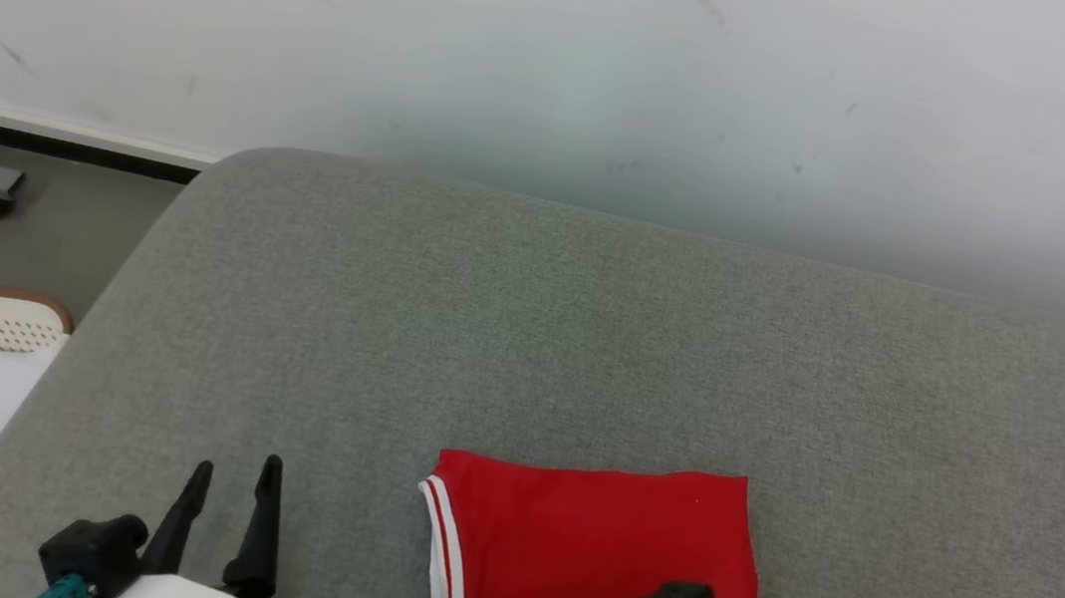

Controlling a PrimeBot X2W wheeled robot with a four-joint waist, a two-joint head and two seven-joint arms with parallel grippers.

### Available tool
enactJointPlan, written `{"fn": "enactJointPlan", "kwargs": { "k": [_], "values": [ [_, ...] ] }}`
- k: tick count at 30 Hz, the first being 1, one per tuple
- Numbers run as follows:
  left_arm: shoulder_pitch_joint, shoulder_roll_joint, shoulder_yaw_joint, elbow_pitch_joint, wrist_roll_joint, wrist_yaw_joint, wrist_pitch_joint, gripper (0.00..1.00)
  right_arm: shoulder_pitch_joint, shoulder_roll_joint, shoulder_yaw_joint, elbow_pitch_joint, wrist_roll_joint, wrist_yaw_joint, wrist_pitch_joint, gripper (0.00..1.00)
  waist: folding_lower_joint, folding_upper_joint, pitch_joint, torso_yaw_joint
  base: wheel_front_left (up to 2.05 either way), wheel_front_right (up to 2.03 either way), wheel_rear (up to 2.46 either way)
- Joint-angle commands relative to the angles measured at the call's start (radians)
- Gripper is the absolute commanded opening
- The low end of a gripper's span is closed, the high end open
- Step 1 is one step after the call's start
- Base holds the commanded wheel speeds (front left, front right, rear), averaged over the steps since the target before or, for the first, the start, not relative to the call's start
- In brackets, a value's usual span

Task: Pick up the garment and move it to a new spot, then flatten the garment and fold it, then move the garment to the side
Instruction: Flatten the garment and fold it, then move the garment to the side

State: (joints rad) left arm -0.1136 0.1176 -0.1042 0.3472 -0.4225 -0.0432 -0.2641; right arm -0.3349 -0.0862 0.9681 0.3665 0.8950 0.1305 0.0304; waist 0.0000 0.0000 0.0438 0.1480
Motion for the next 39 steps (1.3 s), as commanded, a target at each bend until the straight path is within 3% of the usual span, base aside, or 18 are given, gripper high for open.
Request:
{"fn": "enactJointPlan", "kwargs": {
  "k": [1, 9, 10, 11, 12, 13, 21, 30, 34, 39],
  "values": [
    [0.002, 0.003, 0.005, -0.004, 0.019, 0.001, 0.001, 1.00, -0.033, -0.030, -0.003, -0.025, 0.020, 0.000, -0.038, 0.00, 0.0000, 0.0000, -0.004, -0.010, 0.00, 0.00, 0.00],
    [0.009, 0.008, 0.019, -0.035, 0.026, 0.004, 0.001, 1.00, -0.102, -0.162, -0.163, -0.103, -0.028, 0.000, -0.169, 0.02, 0.0000, 0.0000, -0.015, -0.046, 0.00, 0.00, 0.00],
    [0.011, 0.009, 0.022, -0.040, 0.029, 0.005, 0.001, 1.00, -0.103, -0.177, -0.193, -0.108, -0.045, 0.000, -0.180, 0.34, 0.0000, 0.0000, -0.016, -0.051, 0.00, 0.00, 0.00],
    [0.012, 0.010, 0.025, -0.046, 0.031, 0.004, 0.001, 1.00, -0.101, -0.192, -0.224, -0.114, -0.068, 0.000, -0.190, 0.82, 0.0000, 0.0000, -0.017, -0.056, 0.00, 0.00, 0.00],
    [0.012, 0.010, 0.025, -0.046, 0.031, 0.004, 0.001, 1.00, -0.101, -0.192, -0.224, -0.114, -0.068, 0.000, -0.190, 0.82, 0.0000, 0.0000, -0.017, -0.056, 0.00, 0.00, 0.00],
    [0.013, 0.011, 0.027, -0.053, 0.035, 0.005, 0.001, 1.00, -0.095, -0.204, -0.259, -0.120, -0.085, 0.000, -0.199, 1.00, 0.0000, 0.0000, -0.018, -0.061, 0.00, 0.00, 0.00],
    [0.026, 0.008, 0.060, -0.113, 0.068, 0.001, 0.001, 1.00, 0.024, -0.225, -0.519, -0.169, -0.290, 0.000, -0.257, 1.00, 0.0000, 0.0000, -0.025, -0.091, 0.00, 0.00, 0.00],
    [0.055, -0.015, 0.095, -0.165, 0.142, 0.001, 0.001, 1.00, 0.253, -0.091, -0.785, -0.186, -0.485, 0.000, -0.294, 1.00, 0.0000, 0.0000, -0.029, -0.101, 0.00, 0.00, 0.00],
    [0.066, -0.027, 0.110, -0.166, 0.156, -0.009, 0.001, 1.00, 0.293, -0.044, -0.819, -0.173, -0.522, 0.000, -0.295, 1.00, 0.0000, 0.0000, -0.032, -0.104, 0.00, 0.00, 0.00],
    [0.064, -0.037, 0.119, -0.158, 0.170, -0.024, 0.001, 1.00, 0.269, -0.027, -0.785, -0.152, -0.536, 0.000, -0.295, 1.00, 0.0000, 0.0000, -0.033, -0.101, 0.00, 0.00, 0.00]
  ]
}}
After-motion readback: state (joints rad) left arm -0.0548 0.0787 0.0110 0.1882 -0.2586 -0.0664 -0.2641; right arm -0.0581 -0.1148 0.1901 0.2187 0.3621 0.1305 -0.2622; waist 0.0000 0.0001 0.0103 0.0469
